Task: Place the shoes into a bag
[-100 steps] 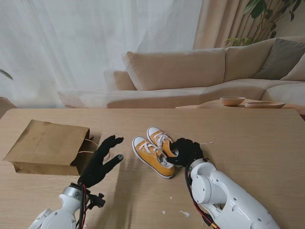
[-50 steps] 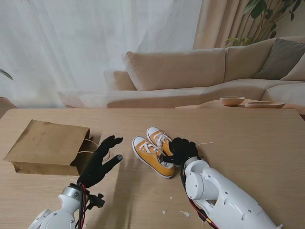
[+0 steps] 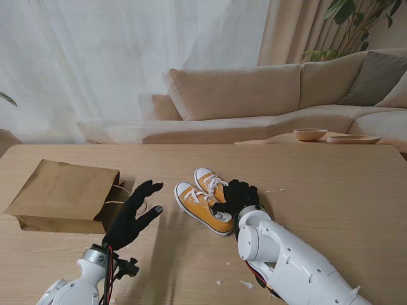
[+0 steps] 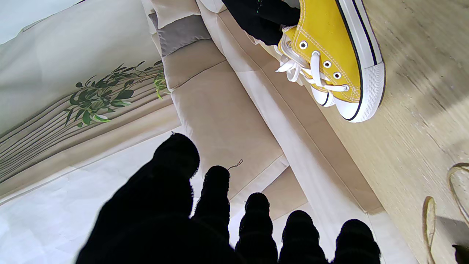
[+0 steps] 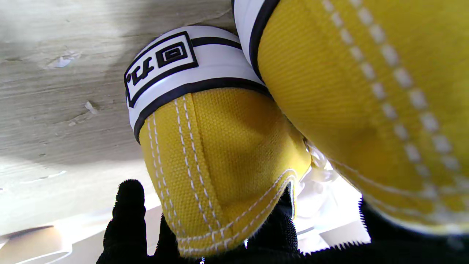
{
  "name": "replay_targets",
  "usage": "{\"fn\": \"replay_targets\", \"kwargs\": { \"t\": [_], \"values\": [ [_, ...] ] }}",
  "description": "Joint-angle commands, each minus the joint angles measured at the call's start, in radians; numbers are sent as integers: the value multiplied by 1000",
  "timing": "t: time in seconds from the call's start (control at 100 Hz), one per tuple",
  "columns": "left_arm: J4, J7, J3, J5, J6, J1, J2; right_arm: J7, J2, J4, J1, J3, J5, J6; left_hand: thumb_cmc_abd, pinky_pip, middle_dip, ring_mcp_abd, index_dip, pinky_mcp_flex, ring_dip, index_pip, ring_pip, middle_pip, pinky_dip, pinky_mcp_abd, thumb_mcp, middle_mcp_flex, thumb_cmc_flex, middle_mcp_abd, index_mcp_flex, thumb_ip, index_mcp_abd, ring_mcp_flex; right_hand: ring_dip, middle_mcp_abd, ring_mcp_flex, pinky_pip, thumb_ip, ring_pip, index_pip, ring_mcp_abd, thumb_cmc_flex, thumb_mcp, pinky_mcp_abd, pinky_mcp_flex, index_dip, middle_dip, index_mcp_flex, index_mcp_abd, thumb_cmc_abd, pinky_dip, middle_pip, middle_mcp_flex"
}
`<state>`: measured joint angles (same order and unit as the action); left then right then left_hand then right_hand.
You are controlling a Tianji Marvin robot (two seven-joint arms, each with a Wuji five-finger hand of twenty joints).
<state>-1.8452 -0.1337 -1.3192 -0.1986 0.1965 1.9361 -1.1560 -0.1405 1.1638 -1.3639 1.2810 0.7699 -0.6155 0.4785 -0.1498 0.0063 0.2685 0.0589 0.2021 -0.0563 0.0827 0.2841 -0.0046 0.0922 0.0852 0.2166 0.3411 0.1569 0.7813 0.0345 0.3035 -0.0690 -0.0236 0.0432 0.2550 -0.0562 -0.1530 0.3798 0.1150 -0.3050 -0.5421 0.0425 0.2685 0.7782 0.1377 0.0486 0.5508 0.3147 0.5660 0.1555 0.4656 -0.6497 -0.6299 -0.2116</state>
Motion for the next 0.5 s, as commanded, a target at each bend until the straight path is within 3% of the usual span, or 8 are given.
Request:
{"fn": "replay_targets", "kwargs": {
  "t": [0.0,0.14,0.27,0.3,0.36,0.39,0.49],
  "values": [
    [-9,15,-2,4,2,7,-1,35,19,10,-5,-19,7,12,22,-21,4,-26,9,0,15,6,-12,12,-12,-34,-15,-1,19,-13,15,-7,-4,-17,6,-24,32,1,-42,-4,89,-9,-21,-16,-10,-2,-59,7,4,19,-29,-21,-25,26],
    [-11,15,-4,8,3,8,-2,46,26,40,-38,-49,22,21,23,-21,4,-26,10,0,15,7,-12,12,-12,-34,-15,-2,19,-12,15,-7,-3,-17,3,-28,31,2,-46,-1,84,-10,-4,-13,-13,-4,-60,4,7,66,-10,-20,-21,26],
    [-12,16,-6,12,3,9,-2,15,45,102,-64,-68,53,-5,23,-21,4,-25,10,0,15,9,-12,12,-12,-34,-16,-1,19,-12,16,-7,-3,-17,15,-51,27,3,-34,-30,36,-26,36,43,-29,2,-46,11,96,201,27,-16,-40,1],
    [-12,16,-6,13,4,9,-2,-2,51,120,-67,-69,60,-18,23,-21,4,-25,11,1,15,9,-12,12,-12,-34,-15,-1,20,-12,17,-7,-1,-18,17,-51,26,3,8,-45,10,-25,58,52,-28,5,-69,17,117,231,43,-13,-52,-21],
    [-12,17,-7,14,4,9,-2,-46,68,156,-72,-67,85,-48,23,-21,4,-26,11,0,15,9,-12,12,-12,-34,-16,-1,20,-12,17,-7,-2,-17,27,-65,26,4,72,-98,-194,-29,116,65,-35,7,-216,24,129,300,78,-6,-55,-56],
    [-12,17,-8,15,4,9,-2,-70,76,176,-73,-65,95,-71,24,-21,4,-26,11,1,15,10,-12,12,-12,-34,-16,-2,19,-13,17,-7,-3,-18,32,-74,25,2,84,-117,-276,-30,141,74,-36,10,-270,26,137,328,82,-2,-58,-73],
    [-12,17,-9,16,5,9,-2,-139,103,224,-75,-57,133,-119,23,-21,4,-26,12,0,15,10,-12,13,-12,-34,-17,-1,19,-12,17,-7,-2,-17,55,-85,24,3,100,-164,-332,-32,192,121,-33,20,-298,34,219,351,58,1,-71,-132]
  ]
}}
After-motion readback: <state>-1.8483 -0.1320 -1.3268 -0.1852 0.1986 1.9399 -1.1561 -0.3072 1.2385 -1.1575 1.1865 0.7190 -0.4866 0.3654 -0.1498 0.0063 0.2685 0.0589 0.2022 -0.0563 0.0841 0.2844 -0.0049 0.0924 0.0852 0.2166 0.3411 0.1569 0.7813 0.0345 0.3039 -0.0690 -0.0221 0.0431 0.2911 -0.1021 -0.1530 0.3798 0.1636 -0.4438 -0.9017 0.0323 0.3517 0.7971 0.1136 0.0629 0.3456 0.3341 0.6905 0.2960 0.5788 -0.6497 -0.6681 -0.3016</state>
